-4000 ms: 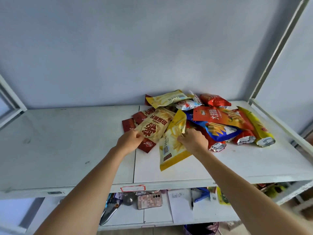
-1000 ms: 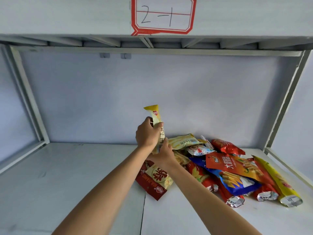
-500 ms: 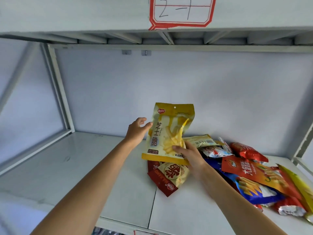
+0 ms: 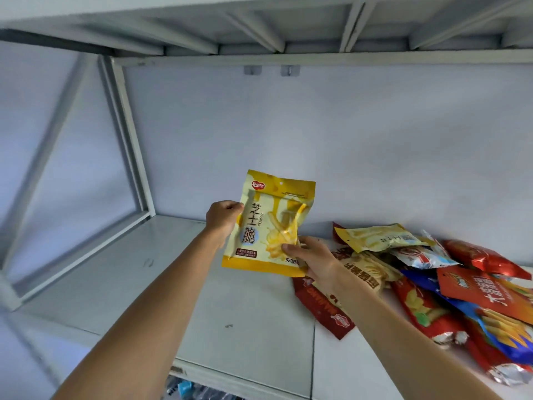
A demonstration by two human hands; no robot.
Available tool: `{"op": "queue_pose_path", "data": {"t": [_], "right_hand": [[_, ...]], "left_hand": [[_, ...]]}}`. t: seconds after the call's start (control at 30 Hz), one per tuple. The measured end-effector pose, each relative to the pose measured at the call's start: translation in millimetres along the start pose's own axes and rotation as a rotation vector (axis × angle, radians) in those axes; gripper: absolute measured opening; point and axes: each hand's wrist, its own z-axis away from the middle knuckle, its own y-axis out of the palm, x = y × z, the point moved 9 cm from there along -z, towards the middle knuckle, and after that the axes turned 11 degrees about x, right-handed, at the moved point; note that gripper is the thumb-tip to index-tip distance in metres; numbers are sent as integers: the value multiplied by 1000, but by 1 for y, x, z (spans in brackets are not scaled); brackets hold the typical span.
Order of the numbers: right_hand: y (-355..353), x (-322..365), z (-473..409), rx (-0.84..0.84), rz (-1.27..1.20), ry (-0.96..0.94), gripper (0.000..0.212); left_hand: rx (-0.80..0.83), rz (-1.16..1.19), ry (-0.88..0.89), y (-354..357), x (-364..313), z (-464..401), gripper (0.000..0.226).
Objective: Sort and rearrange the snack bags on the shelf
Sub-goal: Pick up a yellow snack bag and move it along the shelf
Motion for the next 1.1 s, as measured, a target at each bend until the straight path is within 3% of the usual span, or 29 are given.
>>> {"op": "queue_pose_path", "data": {"t": [0.1,0.2,0.43,0.63,0.7,0.83,0.97,1.1], "right_hand": [[32,0,-35,1,29,4,63],[69,-5,-69,-17,45,22,51],[150,-31,-125,-78,-9,100,48],[212,-65,-178,-155,162,307,38],[232,-69,-192,-125,145,338,44],[250,-76,-199,-60,63,359,79],[216,-68,-191,-73,590,387,67],[159,-32,-168,-172,867,306,52]], "left_hand": [[-20,1,-24,-41,23,-25,24],[-6,-20,-50,-82,49,-52,24],[21,-70,-174,-166,127,-104,15],[74,-95,-332,-207,198,-133,17],[80,-117,-345,-218,199,-143,17],[157,-193,-279,-225,178,-156,28],[219,-453,-176,-217,165,-163,56],[419,-684,-14,-151,134,-153,42]]}}
